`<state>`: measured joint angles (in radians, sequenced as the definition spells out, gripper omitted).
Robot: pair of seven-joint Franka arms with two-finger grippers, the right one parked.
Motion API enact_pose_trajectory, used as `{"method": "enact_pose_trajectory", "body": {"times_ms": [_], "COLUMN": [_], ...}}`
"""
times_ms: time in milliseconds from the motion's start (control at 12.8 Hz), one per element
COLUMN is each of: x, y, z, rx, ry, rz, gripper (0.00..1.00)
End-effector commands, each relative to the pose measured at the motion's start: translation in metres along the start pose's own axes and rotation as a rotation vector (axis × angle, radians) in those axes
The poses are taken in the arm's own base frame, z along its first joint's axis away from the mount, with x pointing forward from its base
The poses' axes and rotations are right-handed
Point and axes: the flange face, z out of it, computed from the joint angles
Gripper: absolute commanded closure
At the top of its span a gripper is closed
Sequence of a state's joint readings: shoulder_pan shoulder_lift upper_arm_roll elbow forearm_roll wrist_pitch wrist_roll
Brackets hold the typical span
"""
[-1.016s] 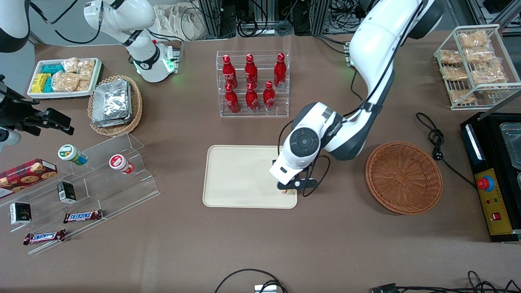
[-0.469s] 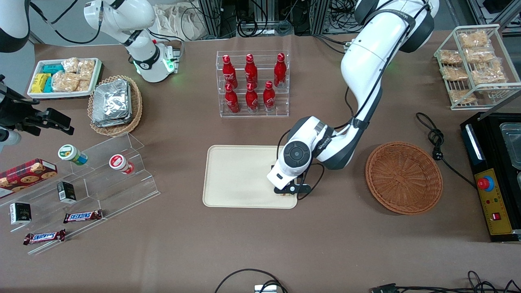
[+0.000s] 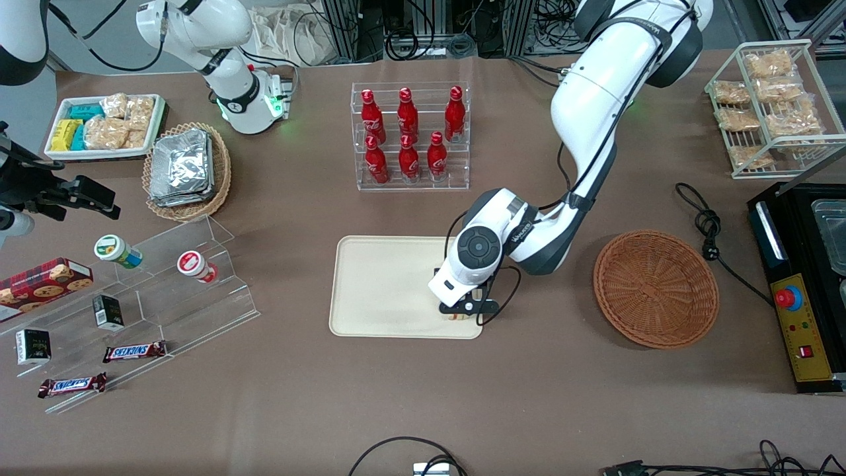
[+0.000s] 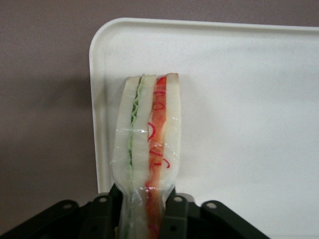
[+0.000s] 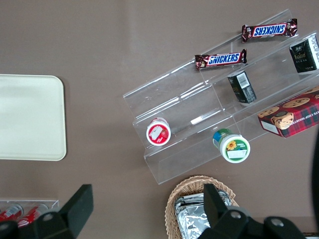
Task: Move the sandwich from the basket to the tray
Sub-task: 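Carry the sandwich over the cream tray and lower it, then open the left gripper to release the sandwich onto the tray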
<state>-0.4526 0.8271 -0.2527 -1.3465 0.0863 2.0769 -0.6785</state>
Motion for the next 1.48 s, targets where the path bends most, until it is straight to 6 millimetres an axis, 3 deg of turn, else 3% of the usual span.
{"method": "enact_pose_trajectory", "body": {"times_ms": [0,234,547,703,1094,1406], "x": [0.002,0.001,-0.009,-0.019,-0.079,-0.073], "y": [0.003,0.001,-0.02,-0.035,-0.091,-0.13], "z": [-0.011,-0.038,-0.093,-0.108,-0.152,-0.19], "rx": [-0.003,-0.002,0.014,0.037,0.101,0.138], "ry": [0.023,0.048,0.081,0.098,0.127,0.109], "rz": [0.004,-0.005,-0.021,-0.029,-0.039,-0.088], "gripper": [0.0,0.0,0.0,0.0,0.0,0.0]}}
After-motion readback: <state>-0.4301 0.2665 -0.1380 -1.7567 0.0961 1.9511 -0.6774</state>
